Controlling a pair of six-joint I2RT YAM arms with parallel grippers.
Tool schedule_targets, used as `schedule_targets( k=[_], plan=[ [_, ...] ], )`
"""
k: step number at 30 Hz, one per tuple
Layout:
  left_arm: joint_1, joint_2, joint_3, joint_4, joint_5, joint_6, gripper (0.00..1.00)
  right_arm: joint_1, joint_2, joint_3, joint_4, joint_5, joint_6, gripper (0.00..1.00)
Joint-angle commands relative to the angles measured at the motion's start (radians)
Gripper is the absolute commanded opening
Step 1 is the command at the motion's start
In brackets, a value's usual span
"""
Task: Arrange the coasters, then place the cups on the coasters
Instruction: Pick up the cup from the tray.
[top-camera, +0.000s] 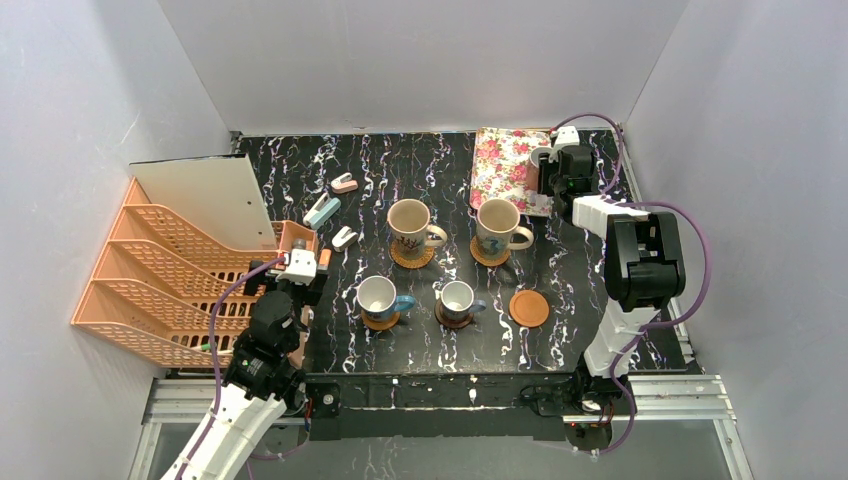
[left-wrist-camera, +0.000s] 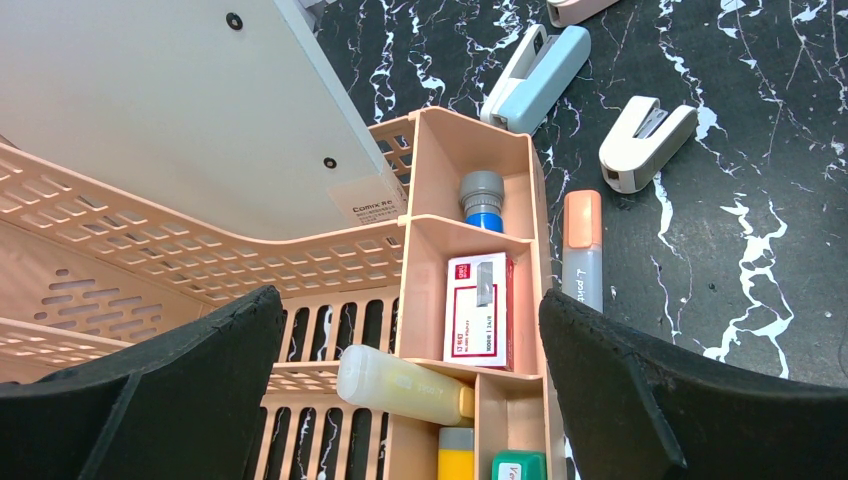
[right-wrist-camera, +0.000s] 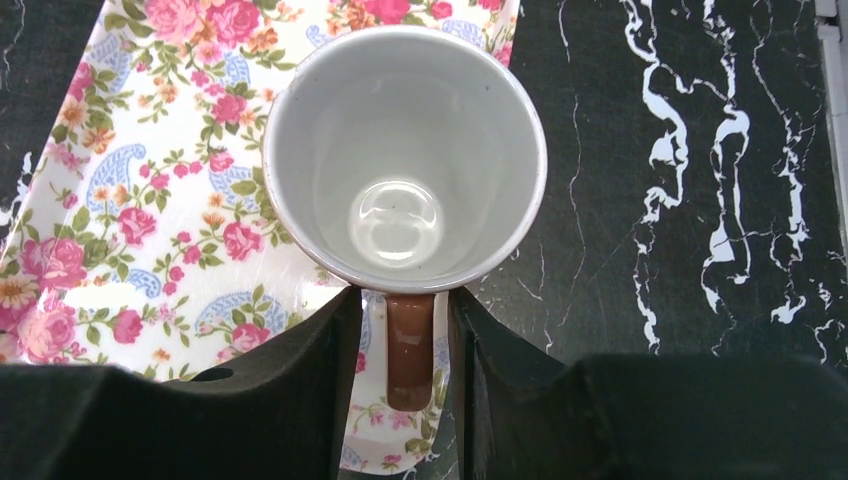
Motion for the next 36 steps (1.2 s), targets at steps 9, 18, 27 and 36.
schedule_targets(
  k=[9,18,27,36],
  plan=[
    [0.005,0.003,-0.013,0.014,-0.006,-0.004,0.98,0.018,0.034,0.019,0.120,0.043,0.008,0.42],
    [0.005,0.005,-0.012,0.014,-0.006,-0.005,0.98,0.026,0.047,0.030,0.112,0.068,0.002,0.32],
    [0.005,0.005,-0.013,0.014,-0.008,-0.006,0.98,0.035,0.018,-0.015,0.190,0.098,-0.009,0.01],
    [0.005,0.003,-0.013,0.014,-0.007,-0.005,0.98,0.035,-0.114,-0.127,0.353,0.081,-0.035,0.01]
  ],
)
